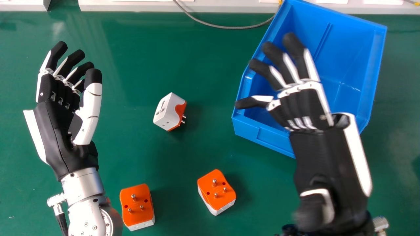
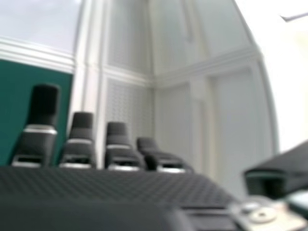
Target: Pick all objects and put in blue box
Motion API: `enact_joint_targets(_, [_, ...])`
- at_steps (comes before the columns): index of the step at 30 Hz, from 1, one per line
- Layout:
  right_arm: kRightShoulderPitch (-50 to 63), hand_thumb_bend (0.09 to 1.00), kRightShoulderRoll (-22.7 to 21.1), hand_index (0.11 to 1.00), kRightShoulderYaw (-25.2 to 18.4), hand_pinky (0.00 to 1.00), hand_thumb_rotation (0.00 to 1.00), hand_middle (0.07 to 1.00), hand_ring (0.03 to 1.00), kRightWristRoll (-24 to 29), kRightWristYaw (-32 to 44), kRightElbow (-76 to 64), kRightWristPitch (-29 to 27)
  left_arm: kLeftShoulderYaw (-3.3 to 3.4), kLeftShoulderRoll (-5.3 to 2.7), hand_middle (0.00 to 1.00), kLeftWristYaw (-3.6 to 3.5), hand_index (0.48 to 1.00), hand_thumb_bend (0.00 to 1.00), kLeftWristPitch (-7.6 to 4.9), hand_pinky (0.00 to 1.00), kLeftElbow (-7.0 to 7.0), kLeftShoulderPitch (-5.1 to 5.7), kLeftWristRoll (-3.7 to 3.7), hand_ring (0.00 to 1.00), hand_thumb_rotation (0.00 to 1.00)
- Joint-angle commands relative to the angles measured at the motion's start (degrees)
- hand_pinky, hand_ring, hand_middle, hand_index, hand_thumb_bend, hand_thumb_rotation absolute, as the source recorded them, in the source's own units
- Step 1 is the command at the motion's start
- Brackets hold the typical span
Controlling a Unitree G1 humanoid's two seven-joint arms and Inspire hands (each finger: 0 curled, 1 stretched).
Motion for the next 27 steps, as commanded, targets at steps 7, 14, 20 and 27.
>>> enact_joint_targets(7, [-1.7, 0.800, -0.5, 0.950, -1.0, 0.70, 0.90, 0.915, 0.887, -6.5, -0.7, 0.2, -1.5, -0.38, -0.04, 0.76, 0.16, 0.806, 0.65, -0.87, 0.65, -1.40, -0.30, 0.61, 0.71, 0.41])
enact_joint_targets(14, [-2.2, 0.782, -2.5, 0.896, -0.8, 0.70, 0.93, 0.890, 0.854, -10.9, -0.5, 2.7, -1.5, -0.38, -0.08, 0.76, 0.34, 0.808, 0.64, -0.70, 0.66, -1.79, -0.04, 0.83, 0.71, 0.40])
enact_joint_targets(20, [-3.2, 0.800, -5.2, 0.882, 0.7, 0.75, 0.94, 0.886, 0.861, -11.0, 2.1, 1.8, 2.4, -0.35, -0.09, 0.76, 0.25, 0.808, 0.64, -0.46, 0.66, -1.79, 0.09, 0.47, 0.71, 0.40])
enact_joint_targets(27, [-3.1, 0.815, -6.6, 0.866, 0.9, 0.77, 0.91, 0.877, 0.861, -15.2, 2.2, 0.2, 6.1, -0.36, 0.04, 0.76, 0.32, 0.808, 0.64, -0.70, 0.66, -1.38, -0.01, 0.85, 0.71, 0.41])
